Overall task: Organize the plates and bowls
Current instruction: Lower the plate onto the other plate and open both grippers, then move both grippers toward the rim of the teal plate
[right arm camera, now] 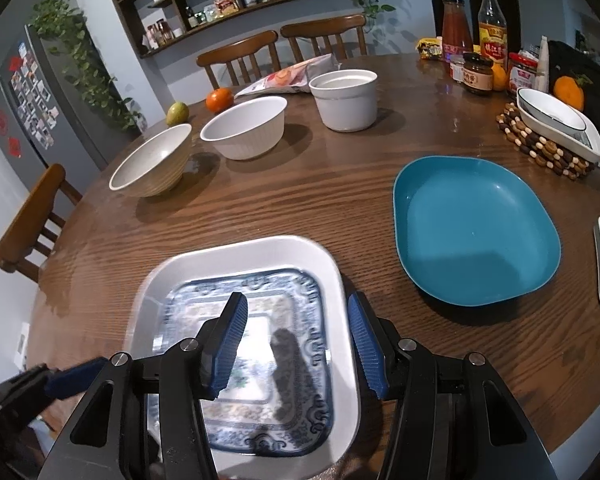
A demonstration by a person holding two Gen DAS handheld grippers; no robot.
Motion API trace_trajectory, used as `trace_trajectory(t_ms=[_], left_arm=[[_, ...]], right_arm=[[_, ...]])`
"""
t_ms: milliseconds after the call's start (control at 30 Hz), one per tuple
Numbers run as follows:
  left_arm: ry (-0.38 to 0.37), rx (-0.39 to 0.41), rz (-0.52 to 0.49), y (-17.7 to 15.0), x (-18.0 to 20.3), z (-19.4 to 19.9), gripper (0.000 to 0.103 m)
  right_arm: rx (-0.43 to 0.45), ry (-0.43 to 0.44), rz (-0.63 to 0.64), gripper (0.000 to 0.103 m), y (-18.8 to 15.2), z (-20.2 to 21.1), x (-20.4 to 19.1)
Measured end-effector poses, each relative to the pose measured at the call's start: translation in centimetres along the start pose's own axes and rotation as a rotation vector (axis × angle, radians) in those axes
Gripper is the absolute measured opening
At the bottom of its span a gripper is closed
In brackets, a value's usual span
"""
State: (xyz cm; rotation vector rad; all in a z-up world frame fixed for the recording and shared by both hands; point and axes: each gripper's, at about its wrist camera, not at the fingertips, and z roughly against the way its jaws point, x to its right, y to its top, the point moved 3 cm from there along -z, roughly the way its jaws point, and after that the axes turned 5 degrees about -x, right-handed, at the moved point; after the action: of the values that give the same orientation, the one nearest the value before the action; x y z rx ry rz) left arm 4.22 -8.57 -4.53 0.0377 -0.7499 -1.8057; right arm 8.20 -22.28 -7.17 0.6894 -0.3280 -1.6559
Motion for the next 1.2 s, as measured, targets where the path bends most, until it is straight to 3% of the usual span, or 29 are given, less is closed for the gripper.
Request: trace_trajectory(t_ms=[367,433,667,967,1200], left_arm=[[0.006,0.036,-0.008,0.7,-0.1,0.9,0.083],[0.005,0.04,-0.016,0.8,0.1,1.0,0.083],[-0.002,0.052,-0.055,1.5,1.5,0.9,0.089],[-0.014,0.073,-0.123,2.7,4.1,0.7,0.091],[-0.015,0.062,-0.151,3.2,6.0,-0.3,0.091]], right_arm=[[0.043,0.009,-0.014,0.055,0.2,1.7,0.5],[0.052,0.006,-0.021,0.059,0.2,2.2,0.7],[0.078,0.004,-0.037,0.061,0.2,3.3,1.9],[0.128,-0.014,-0.099,0.083,0.2,5.1,4.9],[0.164,-0.015,-0.138,0.086,0.1,6.1,6.8]])
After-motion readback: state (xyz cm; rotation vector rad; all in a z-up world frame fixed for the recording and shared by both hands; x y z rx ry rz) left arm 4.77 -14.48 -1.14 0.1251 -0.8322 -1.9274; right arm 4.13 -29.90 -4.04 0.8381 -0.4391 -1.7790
